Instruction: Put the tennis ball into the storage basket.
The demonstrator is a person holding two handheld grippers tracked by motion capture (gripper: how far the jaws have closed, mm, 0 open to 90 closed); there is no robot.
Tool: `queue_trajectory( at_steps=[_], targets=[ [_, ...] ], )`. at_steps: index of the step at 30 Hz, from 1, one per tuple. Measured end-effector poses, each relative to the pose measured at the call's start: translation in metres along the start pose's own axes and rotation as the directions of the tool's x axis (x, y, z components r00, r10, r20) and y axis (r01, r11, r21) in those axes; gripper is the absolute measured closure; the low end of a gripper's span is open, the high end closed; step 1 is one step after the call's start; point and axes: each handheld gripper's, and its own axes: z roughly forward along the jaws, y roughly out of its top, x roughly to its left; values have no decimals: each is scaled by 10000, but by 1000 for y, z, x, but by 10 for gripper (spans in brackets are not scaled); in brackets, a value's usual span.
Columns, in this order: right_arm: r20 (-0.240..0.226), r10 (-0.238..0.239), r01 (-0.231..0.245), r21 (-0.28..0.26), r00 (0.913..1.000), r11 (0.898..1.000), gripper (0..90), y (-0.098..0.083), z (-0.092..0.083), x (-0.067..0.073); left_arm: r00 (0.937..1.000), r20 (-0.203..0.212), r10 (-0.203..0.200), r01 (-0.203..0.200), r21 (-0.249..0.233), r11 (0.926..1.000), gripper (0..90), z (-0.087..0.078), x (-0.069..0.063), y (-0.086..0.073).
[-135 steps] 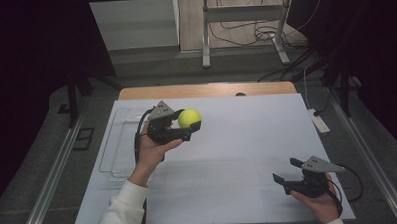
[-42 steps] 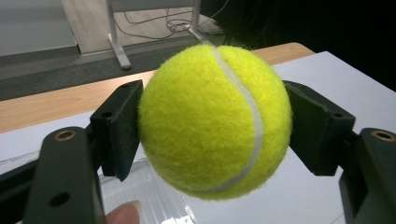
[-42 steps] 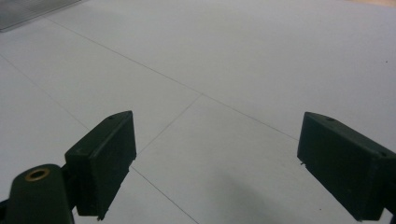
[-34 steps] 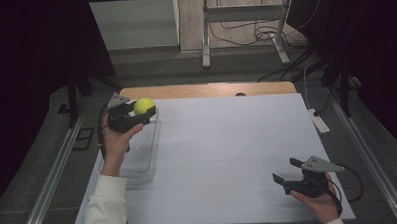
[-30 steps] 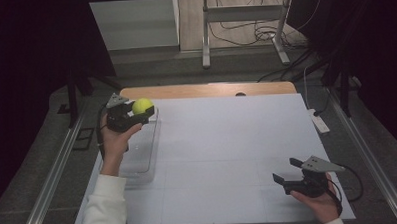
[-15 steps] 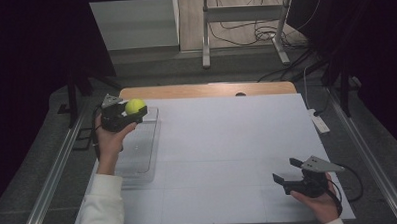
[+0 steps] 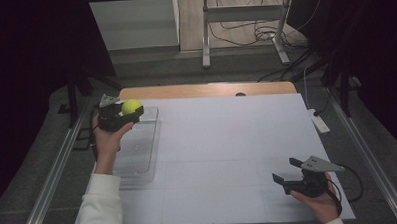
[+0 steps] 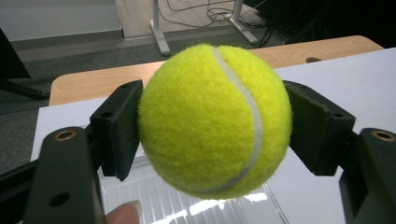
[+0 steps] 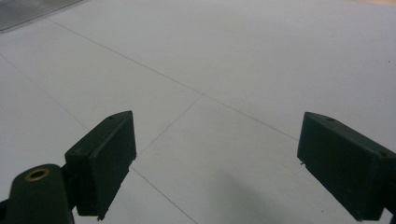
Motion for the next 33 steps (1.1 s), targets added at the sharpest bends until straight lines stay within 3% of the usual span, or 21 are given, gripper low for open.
queue_trajectory(
  at_steps=[7, 22, 33],
  targets=[
    [-8, 64, -64, -22, 10000, 10000, 122, 0, 0, 0, 9999, -127, -96, 98, 152, 9998, 269, 1, 4, -1],
    [-51, 119, -119, 20, 9999, 9999, 121, 0, 1, -1, 9972, -531, -517, 553, 688, 9961, 269, 12, 26, -2],
    [-56, 144, -143, 22, 9999, 9999, 121, 0, 1, -1, 9947, -931, -425, 545, 1296, 9901, 269, 28, 34, -2]
  ],
)
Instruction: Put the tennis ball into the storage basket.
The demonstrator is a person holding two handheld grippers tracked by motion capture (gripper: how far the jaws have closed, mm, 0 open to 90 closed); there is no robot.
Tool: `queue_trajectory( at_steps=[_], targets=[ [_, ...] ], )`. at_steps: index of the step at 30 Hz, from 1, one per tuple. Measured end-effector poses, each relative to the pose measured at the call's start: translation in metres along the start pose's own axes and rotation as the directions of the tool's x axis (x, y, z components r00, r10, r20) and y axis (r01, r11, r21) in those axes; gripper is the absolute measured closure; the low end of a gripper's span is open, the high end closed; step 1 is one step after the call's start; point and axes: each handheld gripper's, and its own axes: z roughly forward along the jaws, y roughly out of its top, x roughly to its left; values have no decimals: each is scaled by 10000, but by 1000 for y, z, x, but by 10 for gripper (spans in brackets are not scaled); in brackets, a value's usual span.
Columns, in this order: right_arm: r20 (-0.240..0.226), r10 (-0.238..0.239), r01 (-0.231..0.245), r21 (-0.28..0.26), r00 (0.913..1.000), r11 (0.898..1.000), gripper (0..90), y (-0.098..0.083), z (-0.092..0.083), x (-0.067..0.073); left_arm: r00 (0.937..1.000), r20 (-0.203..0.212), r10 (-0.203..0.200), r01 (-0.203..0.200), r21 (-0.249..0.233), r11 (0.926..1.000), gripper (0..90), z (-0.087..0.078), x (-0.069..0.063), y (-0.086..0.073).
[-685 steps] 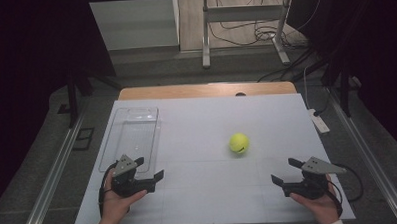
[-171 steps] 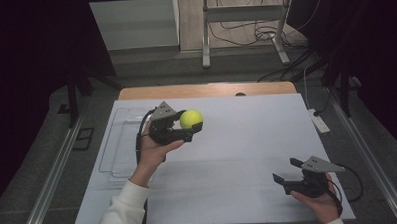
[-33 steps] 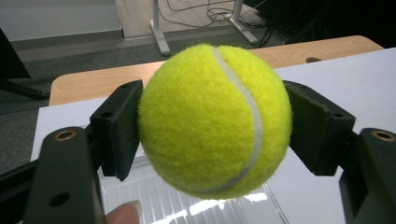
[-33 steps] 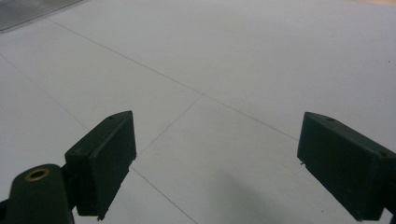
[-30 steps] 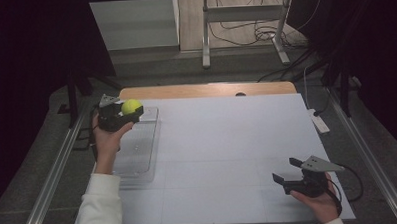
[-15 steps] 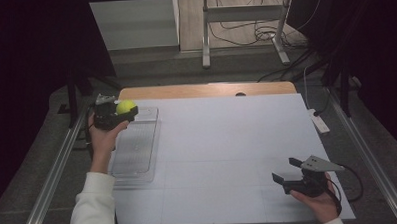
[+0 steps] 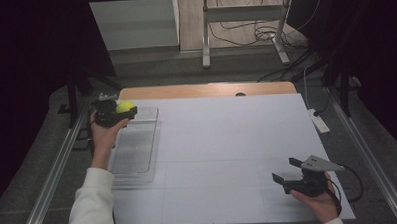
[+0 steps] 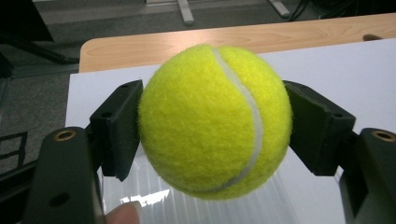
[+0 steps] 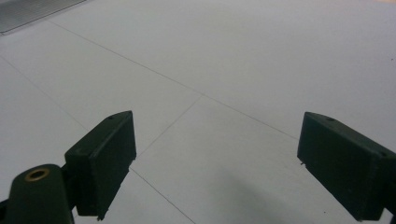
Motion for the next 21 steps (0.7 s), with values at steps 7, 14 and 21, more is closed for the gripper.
queue_trajectory(
  at_steps=[7, 14, 21],
  targets=[
    [22, -2, 2, 10, 10000, 10000, 121, 0, 0, 0, 9998, -182, 56, -50, 345, 9994, 269, 9, 3, 1],
    [8, -11, 11, -8, 10000, 10000, 122, 0, 0, 0, 9994, -320, 121, -102, 566, 9983, 269, 14, 6, 0],
    [13, -29, 29, 14, 10000, 10000, 122, 0, 0, 0, 9983, -474, 332, -288, 918, 9954, 269, 21, 8, -1]
  ],
)
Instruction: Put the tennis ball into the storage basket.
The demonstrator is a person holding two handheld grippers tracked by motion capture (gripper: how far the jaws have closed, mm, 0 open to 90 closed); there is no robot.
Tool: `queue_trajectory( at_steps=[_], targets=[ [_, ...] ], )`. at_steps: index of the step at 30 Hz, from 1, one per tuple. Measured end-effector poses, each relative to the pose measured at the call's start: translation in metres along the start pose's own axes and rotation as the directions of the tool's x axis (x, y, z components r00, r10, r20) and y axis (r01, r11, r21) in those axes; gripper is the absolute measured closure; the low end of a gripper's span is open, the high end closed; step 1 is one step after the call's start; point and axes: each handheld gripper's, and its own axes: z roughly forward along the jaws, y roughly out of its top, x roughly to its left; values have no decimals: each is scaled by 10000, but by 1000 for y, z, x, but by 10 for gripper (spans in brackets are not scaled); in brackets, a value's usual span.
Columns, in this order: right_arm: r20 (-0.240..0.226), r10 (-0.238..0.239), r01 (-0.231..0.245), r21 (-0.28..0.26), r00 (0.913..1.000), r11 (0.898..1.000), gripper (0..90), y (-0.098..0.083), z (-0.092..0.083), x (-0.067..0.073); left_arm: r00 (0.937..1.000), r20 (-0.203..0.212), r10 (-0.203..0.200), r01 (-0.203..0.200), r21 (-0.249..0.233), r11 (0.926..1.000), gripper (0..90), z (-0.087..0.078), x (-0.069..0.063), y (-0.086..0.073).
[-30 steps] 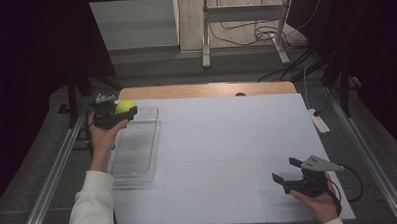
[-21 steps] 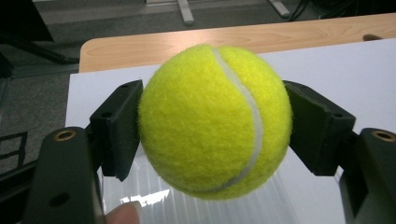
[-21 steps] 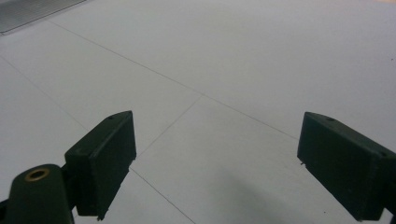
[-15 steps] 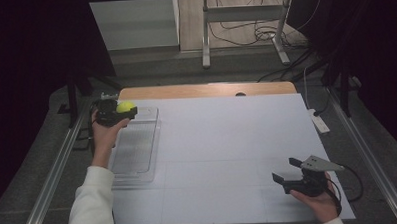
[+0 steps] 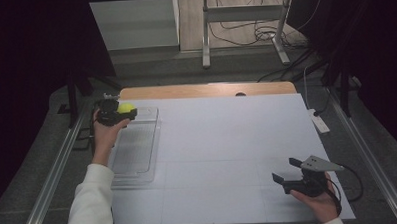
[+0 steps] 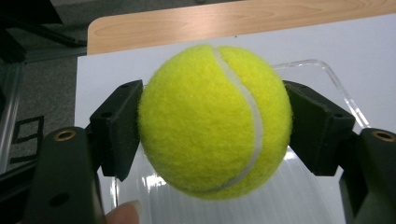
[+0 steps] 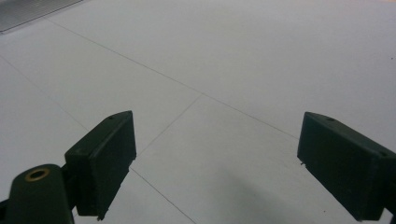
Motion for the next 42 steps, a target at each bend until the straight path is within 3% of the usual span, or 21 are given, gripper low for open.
queue_trajectory(
  at_steps=[25, 42],
  targets=[
    [-2, -15, 15, 8, 10000, 10000, 122, 0, 0, 0, 9974, -338, 631, -596, 937, 9938, 268, 19, -4, -5],
    [8, -10, 10, 20, 10000, 10000, 122, 0, 0, 0, 9948, -416, 926, -844, 1686, 9821, 267, 33, -5, -14]
  ],
)
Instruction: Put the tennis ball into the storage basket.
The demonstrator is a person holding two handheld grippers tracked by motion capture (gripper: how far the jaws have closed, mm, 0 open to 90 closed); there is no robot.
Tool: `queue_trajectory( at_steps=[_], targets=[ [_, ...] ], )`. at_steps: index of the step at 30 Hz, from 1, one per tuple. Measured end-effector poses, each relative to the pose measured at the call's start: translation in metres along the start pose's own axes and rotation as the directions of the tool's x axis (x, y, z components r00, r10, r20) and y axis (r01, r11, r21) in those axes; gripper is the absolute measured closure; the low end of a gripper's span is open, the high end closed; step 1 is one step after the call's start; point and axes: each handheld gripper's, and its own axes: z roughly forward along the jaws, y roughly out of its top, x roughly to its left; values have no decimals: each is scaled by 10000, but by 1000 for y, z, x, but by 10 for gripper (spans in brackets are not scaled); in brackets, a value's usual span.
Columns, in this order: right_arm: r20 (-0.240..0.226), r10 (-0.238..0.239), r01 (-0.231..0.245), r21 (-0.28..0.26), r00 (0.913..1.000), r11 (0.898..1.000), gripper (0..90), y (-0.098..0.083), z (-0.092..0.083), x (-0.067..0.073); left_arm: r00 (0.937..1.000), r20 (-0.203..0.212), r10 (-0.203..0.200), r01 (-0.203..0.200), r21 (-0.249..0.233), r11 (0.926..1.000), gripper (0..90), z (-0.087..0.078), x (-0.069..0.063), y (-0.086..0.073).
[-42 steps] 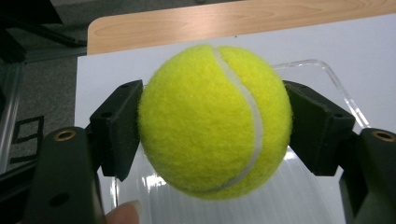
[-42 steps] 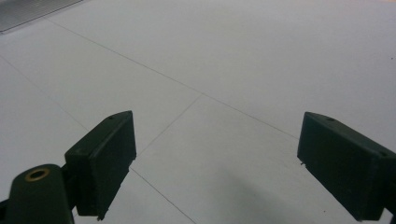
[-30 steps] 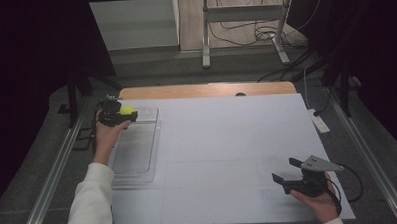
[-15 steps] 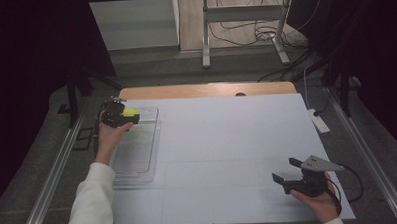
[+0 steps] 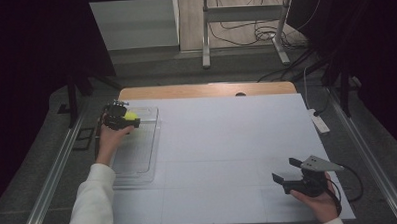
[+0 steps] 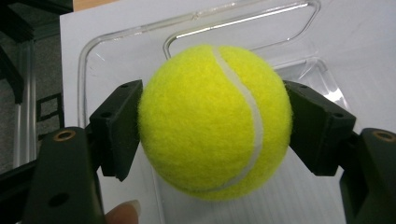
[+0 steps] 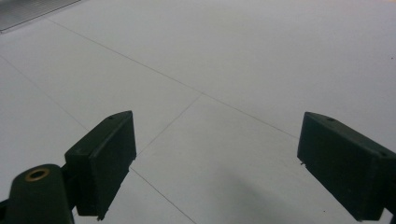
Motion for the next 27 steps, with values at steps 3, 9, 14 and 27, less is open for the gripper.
queue_trajectory(
  at_steps=[3, 9, 14, 27],
  targets=[
    [12, -8, 8, 5, 10000, 10000, 121, 0, 0, 0, 9999, -64, 159, -158, 113, 9998, 267, 2, -2, 0],
    [18, -10, 10, 16, 10000, 10000, 122, 0, 0, 0, 9995, -145, 293, -290, 249, 9993, 266, 6, -5, 1],
    [17, -6, 6, 15, 10000, 10000, 121, 0, 0, 0, 9991, -248, 330, -318, 454, 9985, 266, 8, -5, 0],
    [13, 11, -11, 66, 10000, 10000, 122, -1, 1, 0, 9960, -634, 629, -584, 704, 9958, 263, 14, -9, 0]
  ],
)
